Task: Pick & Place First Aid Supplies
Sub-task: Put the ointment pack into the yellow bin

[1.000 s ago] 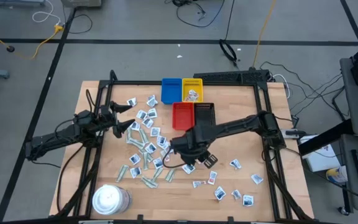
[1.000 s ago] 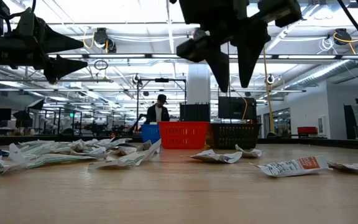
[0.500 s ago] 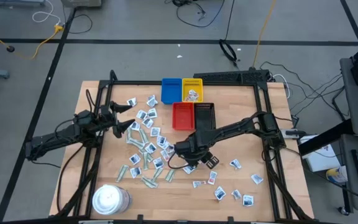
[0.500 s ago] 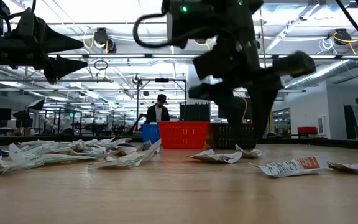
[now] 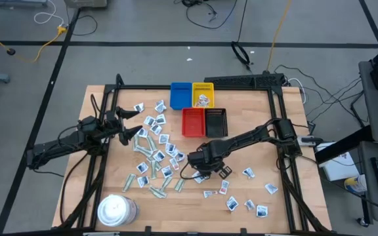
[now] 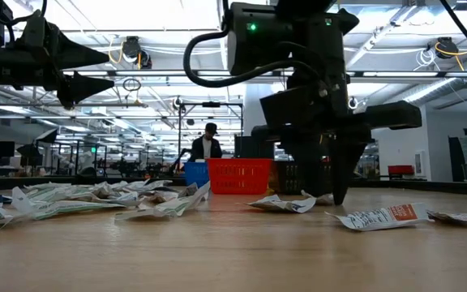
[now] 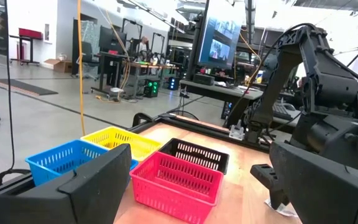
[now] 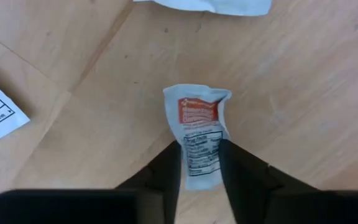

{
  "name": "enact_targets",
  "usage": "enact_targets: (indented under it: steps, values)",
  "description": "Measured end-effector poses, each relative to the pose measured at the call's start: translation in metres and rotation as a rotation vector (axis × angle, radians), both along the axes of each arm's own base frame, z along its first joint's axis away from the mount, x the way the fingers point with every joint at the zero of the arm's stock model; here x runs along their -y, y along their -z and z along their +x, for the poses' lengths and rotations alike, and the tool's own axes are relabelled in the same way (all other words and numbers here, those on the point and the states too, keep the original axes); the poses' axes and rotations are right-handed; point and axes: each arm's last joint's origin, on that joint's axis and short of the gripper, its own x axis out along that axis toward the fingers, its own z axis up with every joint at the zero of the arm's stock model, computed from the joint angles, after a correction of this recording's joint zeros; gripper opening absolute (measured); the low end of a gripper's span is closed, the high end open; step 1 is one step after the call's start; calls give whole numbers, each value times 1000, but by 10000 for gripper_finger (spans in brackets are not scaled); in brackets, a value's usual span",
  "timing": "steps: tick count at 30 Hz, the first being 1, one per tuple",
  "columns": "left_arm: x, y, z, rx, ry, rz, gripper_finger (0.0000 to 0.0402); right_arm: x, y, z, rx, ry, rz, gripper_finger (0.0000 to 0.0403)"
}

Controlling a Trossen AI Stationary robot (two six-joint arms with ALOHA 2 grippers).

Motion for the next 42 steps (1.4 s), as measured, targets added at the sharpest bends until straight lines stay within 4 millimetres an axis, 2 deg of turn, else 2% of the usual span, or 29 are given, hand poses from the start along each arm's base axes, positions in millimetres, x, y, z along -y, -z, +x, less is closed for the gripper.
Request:
enact_targets:
  steps: [5,9,13,24,31,35,42]
  values:
    - [0,0,0,0,0,0,390,0,0,0,0,1,-2,16]
    - [0,0,0,0,0,0,390,0,0,0,1,20,-6,7]
    - [0,0,0,0,0,0,390,2,-12,-5,13,35,-18,3]
    - [0,0,0,0,0,0,390,5,-91,-34,166,78,24,1]
    - [0,0,0,0,0,0,390,10,-121,-46,258,85,45,1]
    - [0,0,0,-1,0,0,390,28,-123,-45,269,199,45,0]
    - [0,0,0,0,0,0,390,87,-124,-43,296,487,35,0]
